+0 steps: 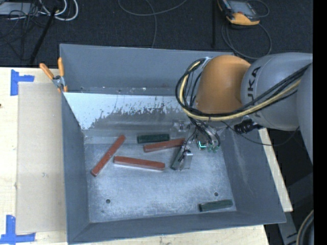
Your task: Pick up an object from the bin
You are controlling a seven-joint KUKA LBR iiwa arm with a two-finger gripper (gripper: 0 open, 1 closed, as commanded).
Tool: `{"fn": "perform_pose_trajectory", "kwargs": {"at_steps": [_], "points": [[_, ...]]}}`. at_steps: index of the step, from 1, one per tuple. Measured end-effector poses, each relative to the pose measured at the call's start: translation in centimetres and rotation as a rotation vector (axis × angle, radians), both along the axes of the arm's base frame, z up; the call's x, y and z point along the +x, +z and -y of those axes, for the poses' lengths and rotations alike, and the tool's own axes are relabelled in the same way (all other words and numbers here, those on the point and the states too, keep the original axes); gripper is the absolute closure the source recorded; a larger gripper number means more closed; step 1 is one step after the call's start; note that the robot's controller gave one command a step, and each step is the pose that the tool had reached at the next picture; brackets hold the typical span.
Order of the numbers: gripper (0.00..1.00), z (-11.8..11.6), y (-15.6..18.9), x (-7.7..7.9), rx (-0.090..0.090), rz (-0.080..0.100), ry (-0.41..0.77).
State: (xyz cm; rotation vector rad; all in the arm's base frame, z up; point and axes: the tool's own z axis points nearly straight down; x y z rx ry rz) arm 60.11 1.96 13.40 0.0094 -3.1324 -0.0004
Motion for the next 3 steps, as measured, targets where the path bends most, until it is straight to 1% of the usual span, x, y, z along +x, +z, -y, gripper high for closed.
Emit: {"fn": "perform_pose_trajectory", "kwargs": {"at_steps": [1,2,3], "points": [[0.00,-6.2,-6.9,-4.5,0.003,-0.002,0.054],[1.00,-5.9,-6.5,-4.1,0.001,0.008,0.048],[1.00,-1.8,7.6,-4.7,0.000,0.017,0.209]]}}
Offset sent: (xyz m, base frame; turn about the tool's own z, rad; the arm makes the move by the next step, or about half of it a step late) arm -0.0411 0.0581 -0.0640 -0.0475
